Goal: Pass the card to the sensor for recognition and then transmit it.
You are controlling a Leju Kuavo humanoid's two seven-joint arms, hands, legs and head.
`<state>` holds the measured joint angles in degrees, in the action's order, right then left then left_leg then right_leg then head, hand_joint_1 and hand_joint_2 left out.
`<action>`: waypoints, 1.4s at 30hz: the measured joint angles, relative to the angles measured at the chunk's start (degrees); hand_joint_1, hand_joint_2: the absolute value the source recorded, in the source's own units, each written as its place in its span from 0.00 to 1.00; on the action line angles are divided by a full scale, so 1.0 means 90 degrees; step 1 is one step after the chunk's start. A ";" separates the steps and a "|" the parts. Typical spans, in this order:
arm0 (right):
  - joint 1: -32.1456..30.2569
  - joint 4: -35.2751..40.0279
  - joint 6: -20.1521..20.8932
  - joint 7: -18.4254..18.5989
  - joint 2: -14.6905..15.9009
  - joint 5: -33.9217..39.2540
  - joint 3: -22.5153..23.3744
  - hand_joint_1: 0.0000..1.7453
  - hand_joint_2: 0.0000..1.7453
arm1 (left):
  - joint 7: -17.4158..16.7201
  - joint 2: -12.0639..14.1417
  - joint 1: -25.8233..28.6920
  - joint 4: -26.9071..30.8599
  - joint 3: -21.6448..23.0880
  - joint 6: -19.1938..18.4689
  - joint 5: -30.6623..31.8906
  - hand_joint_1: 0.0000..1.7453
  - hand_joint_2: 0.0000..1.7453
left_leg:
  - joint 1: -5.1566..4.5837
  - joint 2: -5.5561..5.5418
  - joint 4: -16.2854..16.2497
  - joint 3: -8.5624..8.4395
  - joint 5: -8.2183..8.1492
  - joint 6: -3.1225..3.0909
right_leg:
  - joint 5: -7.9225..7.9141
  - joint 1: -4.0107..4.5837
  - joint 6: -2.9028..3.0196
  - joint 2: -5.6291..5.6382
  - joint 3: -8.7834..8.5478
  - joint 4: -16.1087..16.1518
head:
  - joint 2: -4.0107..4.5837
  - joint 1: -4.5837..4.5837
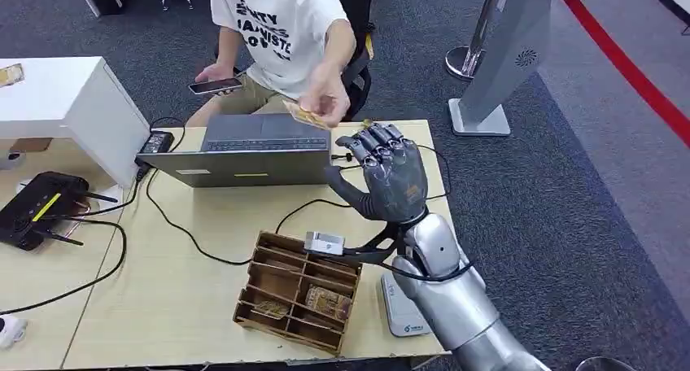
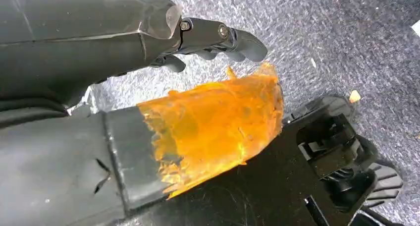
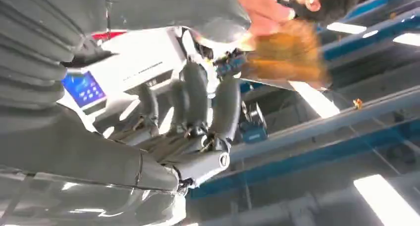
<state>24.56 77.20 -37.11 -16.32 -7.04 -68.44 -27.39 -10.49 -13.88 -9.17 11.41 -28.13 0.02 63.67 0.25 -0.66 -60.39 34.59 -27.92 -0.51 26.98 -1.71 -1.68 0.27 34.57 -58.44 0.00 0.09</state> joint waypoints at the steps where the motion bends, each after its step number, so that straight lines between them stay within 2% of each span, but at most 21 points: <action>1: -0.0103 0.0024 -0.0002 -0.0071 0.0000 0.0121 -0.0005 0.00 1.00 | 0.0015 0.0003 0.0011 0.0000 0.0000 0.0012 -0.0032 0.00 0.00 | 0.0000 0.0000 0.0000 0.0000 0.0000 0.0000 | 0.0000 0.0000 0.0000 0.0000 0.0001 0.0000 | 0.0000 -0.0005; 3: -0.0349 0.0183 -0.0002 -0.0197 0.0002 0.0638 -0.0049 0.00 1.00 | 0.0041 0.0010 0.0038 0.0000 0.0000 0.0083 -0.0124 0.00 0.00 | 0.0000 0.0000 0.0000 0.0001 -0.0001 0.0000 | 0.0001 0.0000 0.0001 0.0000 0.0001 0.0000 | 0.0000 -0.0002; 4: -0.0488 0.0302 -0.0002 -0.0239 0.0010 0.1125 -0.0100 0.00 0.00 | 0.0054 0.0015 0.0059 0.0000 -0.0005 0.0122 -0.0187 0.00 0.00 | 0.0000 0.0001 0.0000 0.0001 -0.0001 0.0000 | 0.0002 0.0000 0.0002 0.0000 0.0002 0.0000 | 0.0000 -0.0005; 7: -0.0783 0.0676 0.0015 -0.0280 0.0121 0.2465 -0.0316 0.00 0.00 | 0.0114 0.0027 0.0119 0.0000 -0.0024 0.0226 -0.0333 0.00 0.00 | 0.0000 0.0001 0.0001 0.0001 -0.0002 -0.0001 | 0.0004 0.0000 0.0002 0.0000 0.0002 0.0001 | 0.0000 0.0000; 12: -0.1244 0.1296 0.0174 -0.0517 0.0337 0.3930 -0.0549 0.00 0.00 | 0.0117 0.0049 0.0197 0.0000 -0.0080 0.0323 -0.0505 0.00 0.00 | 0.0000 0.0001 0.0002 0.0001 -0.0004 -0.0004 | 0.0004 0.0000 0.0003 0.0000 0.0002 0.0001 | 0.0000 -0.0005; 15: -0.1423 0.1601 0.0569 -0.0571 0.0435 0.4628 -0.0568 0.00 0.00 | 0.0109 0.0049 0.0205 0.0000 -0.0124 0.0343 -0.0583 0.00 0.00 | 0.0000 0.0002 0.0002 0.0000 -0.0004 -0.0004 | 0.0004 0.0000 0.0003 0.0001 0.0000 0.0001 | 0.0000 -0.0002; 17: -0.1559 0.1795 0.1328 -0.0673 0.0525 0.5615 -0.0576 0.00 0.00 | 0.0119 0.0051 0.0209 0.0000 -0.0175 0.0386 -0.0651 0.00 0.00 | 0.0000 0.0002 0.0002 -0.0002 -0.0004 -0.0004 | 0.0004 0.0000 0.0002 0.0001 -0.0001 0.0001 | 0.0000 -0.0005; 19: -0.1698 0.1952 0.2326 -0.0768 0.0663 0.6744 -0.0578 0.00 0.00 | 0.0170 0.0061 0.0224 0.0000 -0.0219 0.0420 -0.0702 0.00 0.00 | 0.0000 0.0002 0.0002 -0.0001 -0.0004 -0.0004 | 0.0004 0.0000 0.0002 0.0001 0.0000 0.0001 | 0.0000 -0.0002; 23: -0.1849 0.2094 0.3545 -0.0831 0.0872 0.7934 -0.0585 0.00 0.00 | 0.0226 0.0083 0.0238 0.0000 -0.0243 0.0432 -0.0734 0.00 0.00 | 0.0000 0.0001 0.0002 -0.0001 -0.0004 -0.0004 | 0.0004 0.0000 0.0003 0.0000 0.0000 0.0001 | 0.0000 -0.0002; 24: -0.1872 0.2101 0.3975 -0.0829 0.0959 0.8278 -0.0585 0.00 0.00 | 0.0233 0.0088 0.0238 0.0000 -0.0257 0.0432 -0.0734 0.00 0.00 | 0.0000 0.0001 0.0002 -0.0001 -0.0004 -0.0004 | 0.0004 0.0000 0.0003 0.0000 0.0000 0.0001 | 0.0000 -0.0002; 26: -0.1897 0.2074 0.5225 -0.0809 0.1130 0.9159 -0.0600 0.00 0.00 | 0.0253 0.0102 0.0238 0.0000 -0.0265 0.0403 -0.0717 0.00 0.00 | -0.0001 0.0002 0.0002 -0.0001 -0.0004 -0.0004 | 0.0004 0.0000 0.0002 0.0001 0.0000 0.0002 | 0.0000 -0.0005; 28: -0.1917 0.1982 0.6926 -0.0867 0.1409 0.9985 -0.0683 0.00 0.00 | 0.0287 0.0117 0.0236 0.0000 -0.0265 0.0350 -0.0644 0.00 0.00 | -0.0001 0.0000 0.0001 -0.0001 -0.0005 -0.0004 | 0.0004 0.0000 0.0002 -0.0002 -0.0001 0.0004 | 0.0000 0.0000; 29: -0.1929 0.1928 0.7565 -0.0938 0.1533 1.0238 -0.0751 0.00 0.00 | 0.0292 0.0122 0.0234 0.0000 -0.0265 0.0328 -0.0610 0.00 0.00 | -0.0001 -0.0001 0.0001 -0.0001 -0.0005 -0.0005 | 0.0004 -0.0001 0.0002 -0.0004 -0.0002 0.0004 | 0.0000 -0.0005; 30: -0.1951 0.1863 0.8157 -0.1043 0.1686 1.0420 -0.0831 0.00 0.00 | 0.0296 0.0127 0.0232 0.0000 -0.0265 0.0311 -0.0581 0.00 0.00 | -0.0001 -0.0001 0.0001 -0.0001 -0.0005 -0.0005 | 0.0004 -0.0001 0.0002 -0.0004 -0.0003 0.0004 | 0.0000 -0.0002; 32: -0.2001 0.1773 0.8895 -0.1256 0.1931 1.0424 -0.0979 0.00 0.00 | 0.0301 0.0141 0.0231 0.0000 -0.0265 0.0282 -0.0534 0.00 0.00 | -0.0002 0.0000 0.0001 0.0000 -0.0005 -0.0005 | 0.0004 -0.0001 0.0002 -0.0003 -0.0002 0.0004 | 0.0000 -0.0005; 35: -0.2073 0.1712 0.9452 -0.1470 0.2217 1.0305 -0.1226 0.00 0.00 | 0.0301 0.0163 0.0225 0.0000 -0.0265 0.0275 -0.0503 0.00 0.00 | -0.0002 0.0001 0.0001 -0.0001 -0.0006 -0.0006 | 0.0004 -0.0001 0.0002 0.0000 -0.0002 0.0005 | 0.0000 -0.0005; 42: -0.2129 0.1661 0.9539 -0.1518 0.2484 1.0269 -0.1465 0.00 0.00 | 0.0301 0.0170 0.0225 0.0000 -0.0265 0.0275 -0.0496 0.00 0.00 | -0.0001 0.0002 0.0001 -0.0003 -0.0005 -0.0005 | 0.0004 0.0000 0.0002 -0.0001 -0.0002 0.0003 | 0.0000 -0.0005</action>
<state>5.40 92.15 48.74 -29.99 15.32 23.98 -40.57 -7.78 -12.35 -7.15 11.41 -30.51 2.49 59.21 0.24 -0.64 -60.38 34.56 -27.97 -0.56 27.01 -1.71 -1.66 0.27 34.55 -58.41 0.00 0.04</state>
